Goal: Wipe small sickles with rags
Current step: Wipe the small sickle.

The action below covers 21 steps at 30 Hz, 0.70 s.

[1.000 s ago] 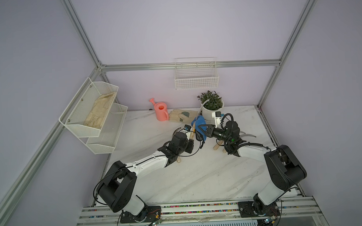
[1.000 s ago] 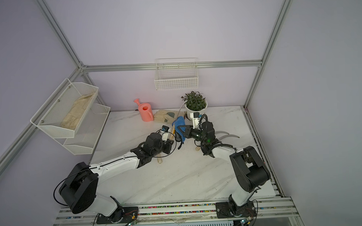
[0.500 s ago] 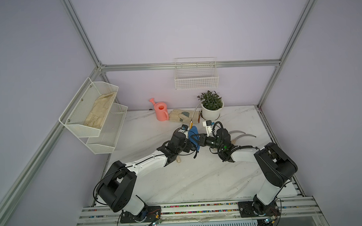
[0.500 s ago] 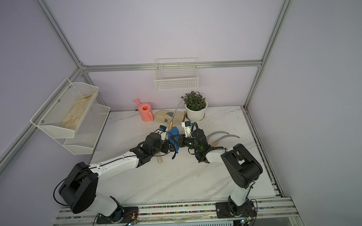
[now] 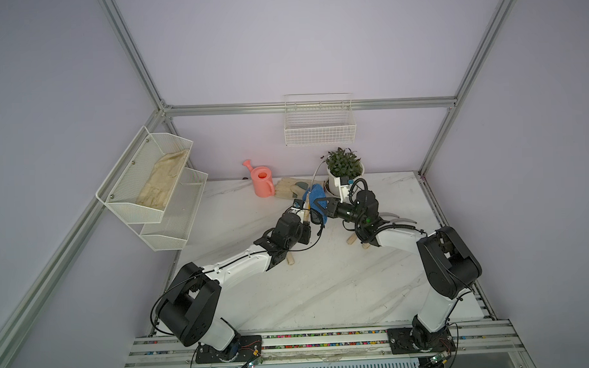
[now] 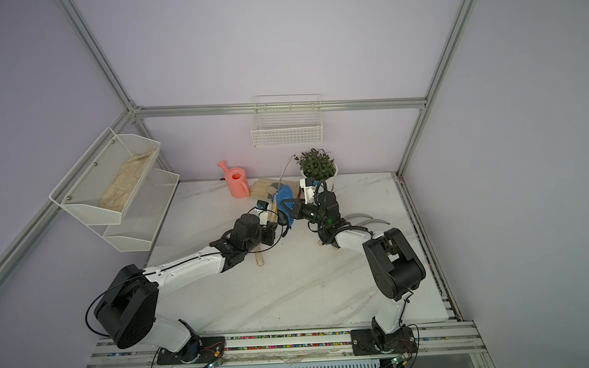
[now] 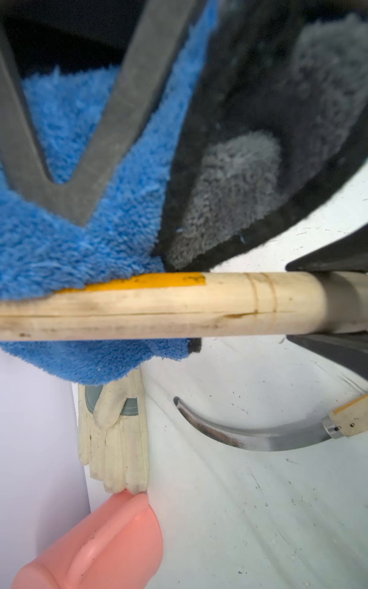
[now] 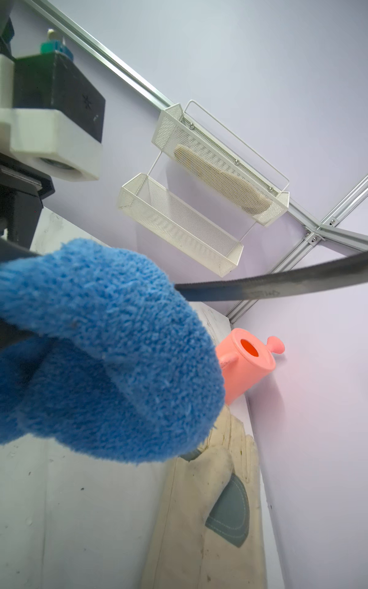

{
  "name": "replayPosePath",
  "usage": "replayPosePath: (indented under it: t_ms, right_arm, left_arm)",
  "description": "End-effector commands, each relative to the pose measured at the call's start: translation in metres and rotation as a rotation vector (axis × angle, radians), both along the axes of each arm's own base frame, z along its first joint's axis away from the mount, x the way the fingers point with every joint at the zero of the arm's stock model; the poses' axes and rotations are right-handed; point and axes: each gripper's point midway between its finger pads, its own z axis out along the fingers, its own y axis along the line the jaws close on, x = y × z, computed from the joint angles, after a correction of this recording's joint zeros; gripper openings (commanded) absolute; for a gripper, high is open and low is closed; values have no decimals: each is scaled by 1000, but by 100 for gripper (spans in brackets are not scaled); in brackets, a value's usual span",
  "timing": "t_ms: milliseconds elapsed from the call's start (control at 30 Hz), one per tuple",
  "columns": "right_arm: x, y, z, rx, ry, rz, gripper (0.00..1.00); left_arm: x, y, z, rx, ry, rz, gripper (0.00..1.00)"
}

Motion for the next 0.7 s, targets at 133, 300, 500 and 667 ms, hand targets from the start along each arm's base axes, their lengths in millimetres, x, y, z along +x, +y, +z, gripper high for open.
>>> replayPosePath:
  t_ms: [133,300,500,667]
  right_arm:
    - [-51,47,-38,1,38,155,0]
    - [-58,60,-46,-12,44,180,0]
    - [-31,47,-26,-3,23,114,0]
    - [2,23,5,17,-11,44,0]
  left_arm:
    - [-12,-32,25,-66,-65,-141,0]
    - [-12,-31,26,-67,-66,-138,0]
    - [-14,-30,27,-70,-69,-139,0]
    - [-17,-31,31,-81,-75,-152,0]
